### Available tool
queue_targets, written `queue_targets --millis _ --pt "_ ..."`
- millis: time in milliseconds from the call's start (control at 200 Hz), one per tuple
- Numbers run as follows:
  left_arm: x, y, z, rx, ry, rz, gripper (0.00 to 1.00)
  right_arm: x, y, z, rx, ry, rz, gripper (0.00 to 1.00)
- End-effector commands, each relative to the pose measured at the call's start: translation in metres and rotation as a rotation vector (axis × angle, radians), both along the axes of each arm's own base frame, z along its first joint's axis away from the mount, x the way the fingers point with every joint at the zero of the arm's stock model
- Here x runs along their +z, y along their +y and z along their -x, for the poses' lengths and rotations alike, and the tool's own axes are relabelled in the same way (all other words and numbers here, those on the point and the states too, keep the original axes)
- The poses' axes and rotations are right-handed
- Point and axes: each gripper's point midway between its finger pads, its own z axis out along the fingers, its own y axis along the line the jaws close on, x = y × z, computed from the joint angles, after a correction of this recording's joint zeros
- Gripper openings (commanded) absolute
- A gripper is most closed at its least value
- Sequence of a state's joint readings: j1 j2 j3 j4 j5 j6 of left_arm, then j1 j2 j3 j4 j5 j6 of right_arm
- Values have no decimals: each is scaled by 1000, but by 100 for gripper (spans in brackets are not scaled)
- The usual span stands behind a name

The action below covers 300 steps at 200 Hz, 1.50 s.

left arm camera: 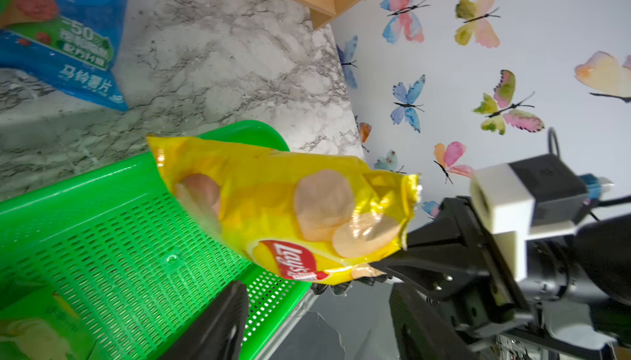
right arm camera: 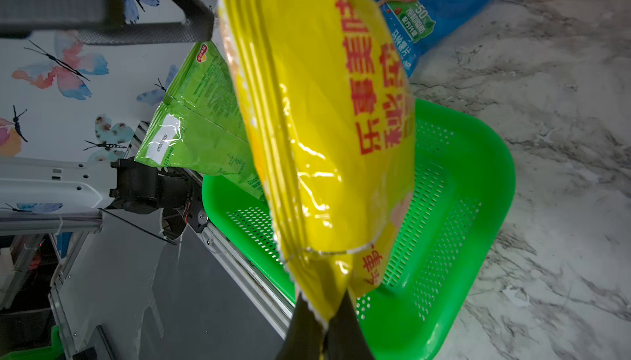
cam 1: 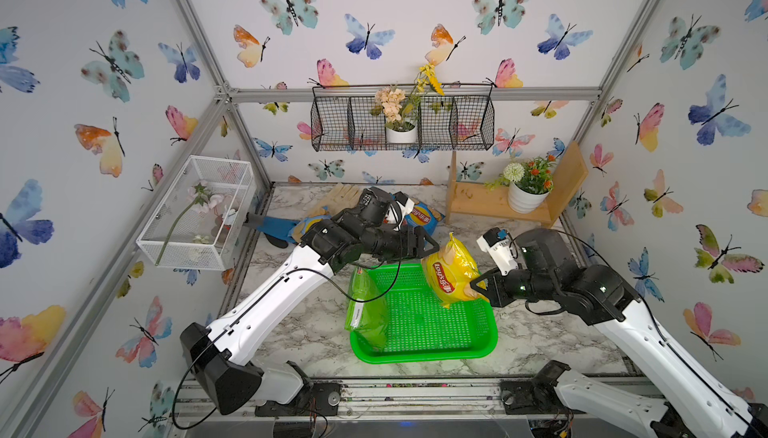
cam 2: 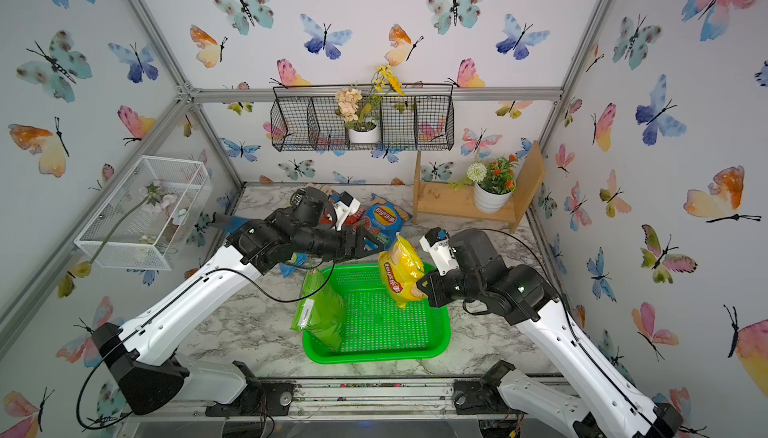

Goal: Put the potato chips into the basket
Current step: Place the potato chip in the basket.

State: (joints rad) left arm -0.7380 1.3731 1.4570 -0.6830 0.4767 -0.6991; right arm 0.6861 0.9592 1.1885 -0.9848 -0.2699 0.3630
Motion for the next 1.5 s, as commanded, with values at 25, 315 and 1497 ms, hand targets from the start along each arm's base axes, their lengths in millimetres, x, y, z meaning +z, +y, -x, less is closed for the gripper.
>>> queue_targets --millis 25,315,1497 --pt "-23 7 3 54 -60 -69 67 -26 -26 16 -119 127 78 2" --pt "-108 -37 36 -31 -27 -234 58 -54 -52 30 -240 227 166 4" --pt "-160 -56 15 22 -60 -482 59 29 -69 -10 -358 -76 125 65"
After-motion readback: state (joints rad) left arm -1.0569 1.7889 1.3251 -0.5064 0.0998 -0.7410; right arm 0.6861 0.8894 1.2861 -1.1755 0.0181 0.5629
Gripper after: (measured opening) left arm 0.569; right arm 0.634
